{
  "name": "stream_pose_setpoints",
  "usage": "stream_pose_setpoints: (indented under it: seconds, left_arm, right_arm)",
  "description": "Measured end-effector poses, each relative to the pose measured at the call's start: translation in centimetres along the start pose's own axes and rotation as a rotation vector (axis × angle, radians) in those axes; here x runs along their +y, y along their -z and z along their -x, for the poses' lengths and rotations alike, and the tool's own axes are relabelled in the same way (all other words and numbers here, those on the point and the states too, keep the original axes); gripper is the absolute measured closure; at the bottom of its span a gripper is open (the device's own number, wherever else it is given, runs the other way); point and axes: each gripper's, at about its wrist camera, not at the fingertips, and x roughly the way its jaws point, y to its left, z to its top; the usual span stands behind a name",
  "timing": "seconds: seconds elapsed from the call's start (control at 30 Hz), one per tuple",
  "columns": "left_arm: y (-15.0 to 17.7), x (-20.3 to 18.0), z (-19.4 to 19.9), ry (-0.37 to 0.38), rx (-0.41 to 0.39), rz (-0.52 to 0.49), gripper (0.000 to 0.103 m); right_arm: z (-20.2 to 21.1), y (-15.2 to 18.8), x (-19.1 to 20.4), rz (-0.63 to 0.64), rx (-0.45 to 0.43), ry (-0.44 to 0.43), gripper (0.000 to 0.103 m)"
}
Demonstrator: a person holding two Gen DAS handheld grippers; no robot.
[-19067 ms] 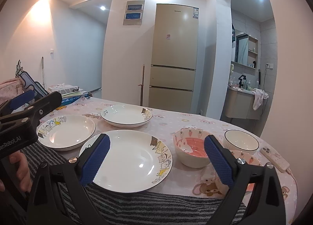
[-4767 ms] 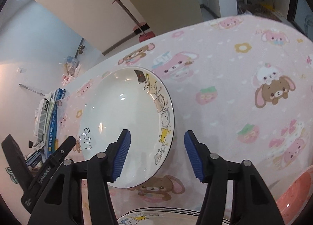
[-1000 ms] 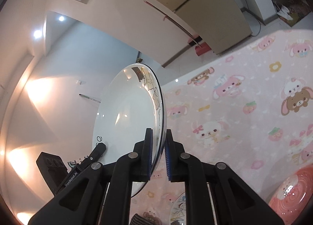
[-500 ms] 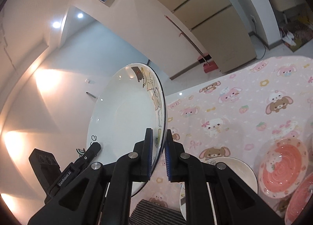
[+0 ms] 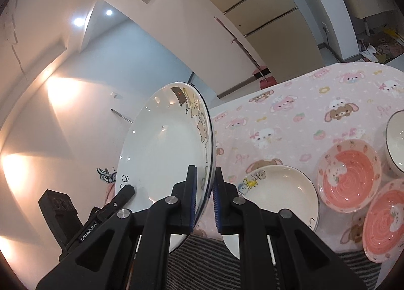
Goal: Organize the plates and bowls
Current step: 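Carry the held plate with both grippers over the stack of white plates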
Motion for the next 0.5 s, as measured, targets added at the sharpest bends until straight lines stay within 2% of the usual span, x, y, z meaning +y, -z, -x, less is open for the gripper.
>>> stream_pose_setpoints:
  seconds: [0.2, 0.5]
  left_arm:
    - [2.9, 0.2, -2.2, 0.005, 0.063, -0.004, 0.087]
    - [6.6, 0.9, -6.4, 0.026, 0.16, 0.005, 0.087]
  right_arm:
    - [0.9, 2.2, -1.5, 0.008, -0.008, 0.044, 0.09]
    - [-0.3, 4.1, -6.1, -0.043, 0.049, 0.096, 0.09]
